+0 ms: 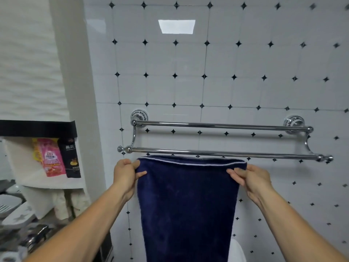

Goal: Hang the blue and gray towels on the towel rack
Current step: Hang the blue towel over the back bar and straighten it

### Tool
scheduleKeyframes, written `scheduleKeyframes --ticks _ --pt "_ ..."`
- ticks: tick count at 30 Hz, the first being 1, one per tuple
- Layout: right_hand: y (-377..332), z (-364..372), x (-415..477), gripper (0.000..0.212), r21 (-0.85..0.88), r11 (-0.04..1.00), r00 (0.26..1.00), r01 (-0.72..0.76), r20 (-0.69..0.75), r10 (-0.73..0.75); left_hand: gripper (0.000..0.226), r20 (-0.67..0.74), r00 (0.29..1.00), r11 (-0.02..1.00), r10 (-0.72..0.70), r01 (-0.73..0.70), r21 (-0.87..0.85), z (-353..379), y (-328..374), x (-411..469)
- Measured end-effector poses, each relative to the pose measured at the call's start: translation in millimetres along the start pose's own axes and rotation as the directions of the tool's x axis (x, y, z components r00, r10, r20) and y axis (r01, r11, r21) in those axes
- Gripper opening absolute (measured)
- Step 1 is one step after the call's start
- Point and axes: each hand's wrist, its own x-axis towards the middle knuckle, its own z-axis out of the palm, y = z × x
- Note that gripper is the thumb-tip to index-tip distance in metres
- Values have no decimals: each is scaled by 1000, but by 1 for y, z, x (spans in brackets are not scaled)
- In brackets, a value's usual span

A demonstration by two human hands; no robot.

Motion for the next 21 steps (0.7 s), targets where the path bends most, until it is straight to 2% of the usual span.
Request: scheduleKeyframes --ticks 2,4,9,13,16,18,21 --pt "1 1 6 31 97 995 999 -18 -45 22 35 58 998 997 8 -3 -78 7 -1 5" --pt "-1 3 12 40 199 979 994 -33 -94 53 37 117 993 990 9 8 -142 14 -1 12" --pt "-6 12 28 31 325 945 977 36 -212 36 32 242 970 959 -5 73 -274 35 -2 31" --pt "-11 17 45 19 457 880 977 128 -212 -32 19 308 950 927 -42 152 -344 46 -2 50" --pt "-12 22 63 20 500 851 980 162 -181 -80 28 280 959 904 -30 145 -402 60 -8 68" --pt "-17 29 74 13 529 832 986 166 -111 -125 35 295 955 878 -14 153 -454 75 -5 75" --pt "-30 42 90 14 601 774 978 198 -62 -201 37 287 956 814 55 124 -567 92 1 83"
